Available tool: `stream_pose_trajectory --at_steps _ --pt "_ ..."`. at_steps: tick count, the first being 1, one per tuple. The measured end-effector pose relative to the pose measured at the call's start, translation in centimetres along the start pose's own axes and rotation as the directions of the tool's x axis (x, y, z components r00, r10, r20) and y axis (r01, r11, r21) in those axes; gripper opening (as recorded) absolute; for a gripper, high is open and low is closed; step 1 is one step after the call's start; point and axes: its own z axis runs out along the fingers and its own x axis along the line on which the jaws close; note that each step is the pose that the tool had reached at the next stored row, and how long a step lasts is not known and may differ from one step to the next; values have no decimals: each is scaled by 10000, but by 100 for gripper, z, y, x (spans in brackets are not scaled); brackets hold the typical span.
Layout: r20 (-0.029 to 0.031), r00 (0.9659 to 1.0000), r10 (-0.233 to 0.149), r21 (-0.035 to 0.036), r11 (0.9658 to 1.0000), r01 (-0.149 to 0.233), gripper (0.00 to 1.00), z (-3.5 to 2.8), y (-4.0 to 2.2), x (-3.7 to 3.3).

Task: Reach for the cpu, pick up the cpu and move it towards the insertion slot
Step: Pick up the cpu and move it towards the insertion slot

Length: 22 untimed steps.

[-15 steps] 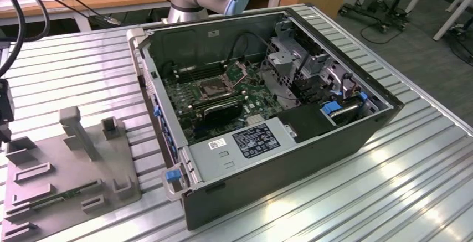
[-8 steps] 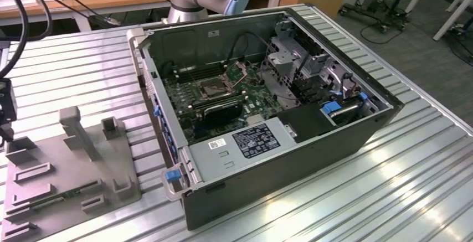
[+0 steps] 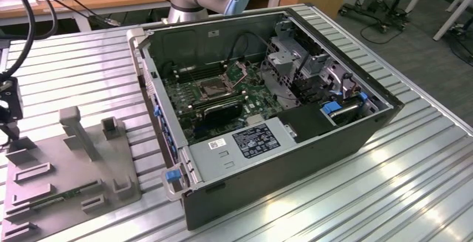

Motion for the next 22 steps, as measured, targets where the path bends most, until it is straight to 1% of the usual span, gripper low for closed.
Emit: stream_pose_trajectory --at_steps 2,9,12,16,22 --pt "1 10000 -1 -1 10000 1 55 -26 2 -1" --pt "2 10000 -1 -2 10000 1 55 -158 12 -1" --pt "3 10000 -1 -2 10000 1 55 -200 15 -1" --pt "3 10000 2 -2 10000 -2 55 -202 16 -5" --pt "3 10000 1 -2 10000 -1 55 -200 15 -54"
